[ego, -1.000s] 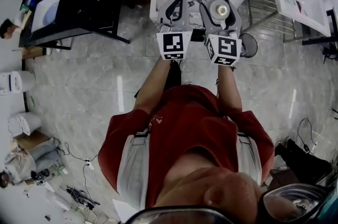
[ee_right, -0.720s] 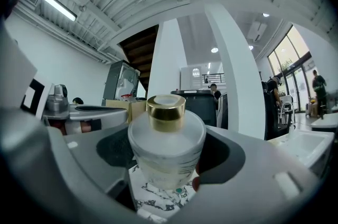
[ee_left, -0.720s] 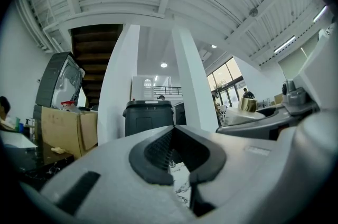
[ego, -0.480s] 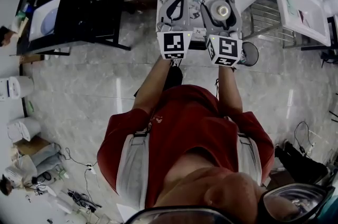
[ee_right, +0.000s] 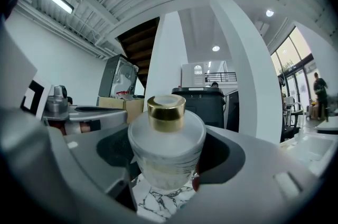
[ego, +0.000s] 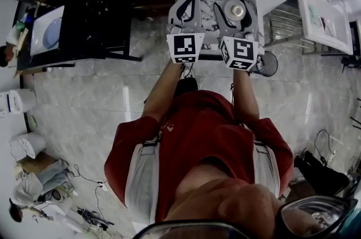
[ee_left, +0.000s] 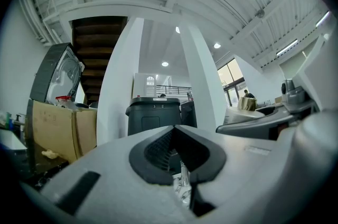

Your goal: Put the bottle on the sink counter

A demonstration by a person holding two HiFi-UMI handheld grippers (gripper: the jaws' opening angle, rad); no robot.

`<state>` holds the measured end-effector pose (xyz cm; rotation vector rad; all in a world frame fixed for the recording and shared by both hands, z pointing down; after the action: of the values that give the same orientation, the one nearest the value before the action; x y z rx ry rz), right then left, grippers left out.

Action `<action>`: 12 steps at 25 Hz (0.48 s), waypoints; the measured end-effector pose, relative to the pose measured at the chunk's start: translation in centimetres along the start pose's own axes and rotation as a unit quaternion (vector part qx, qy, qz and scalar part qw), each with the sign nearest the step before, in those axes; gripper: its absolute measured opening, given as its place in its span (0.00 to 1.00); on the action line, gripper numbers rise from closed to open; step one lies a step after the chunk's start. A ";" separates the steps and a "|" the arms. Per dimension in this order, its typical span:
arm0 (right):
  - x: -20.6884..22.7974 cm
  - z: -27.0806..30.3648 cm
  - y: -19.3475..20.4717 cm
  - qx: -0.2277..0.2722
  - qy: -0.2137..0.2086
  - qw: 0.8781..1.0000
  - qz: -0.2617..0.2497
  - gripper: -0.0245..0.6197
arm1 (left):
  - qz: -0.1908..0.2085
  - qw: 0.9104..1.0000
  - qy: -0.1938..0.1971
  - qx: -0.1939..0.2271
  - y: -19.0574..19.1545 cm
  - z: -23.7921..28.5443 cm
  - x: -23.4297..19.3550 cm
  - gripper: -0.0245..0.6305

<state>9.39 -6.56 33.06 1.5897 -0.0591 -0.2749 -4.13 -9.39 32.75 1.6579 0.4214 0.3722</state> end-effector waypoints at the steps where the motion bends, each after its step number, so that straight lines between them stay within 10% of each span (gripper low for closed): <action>1: -0.2 0.7 -0.1 0.000 0.000 1.000 -0.001 0.56 | -0.001 1.000 0.000 0.001 0.0 0.4 -0.6 0.04; 12: -1.5 6.0 -0.6 0.003 0.014 1.000 -0.004 0.56 | -0.007 1.000 0.010 0.006 0.2 3.9 -5.2 0.04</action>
<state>6.63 -12.05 32.56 1.6007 -0.0322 -0.2600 -6.84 -15.34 32.48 1.6641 0.4499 0.3770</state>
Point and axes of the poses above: the fingertips, and each gripper's own axes: z forward along the fingers, x to its right, y out of its underside, the point moved 6 cm from there along -z, backward along the fingers, and after that the axes turned 4 degrees about -z, right-handed, at the moved point
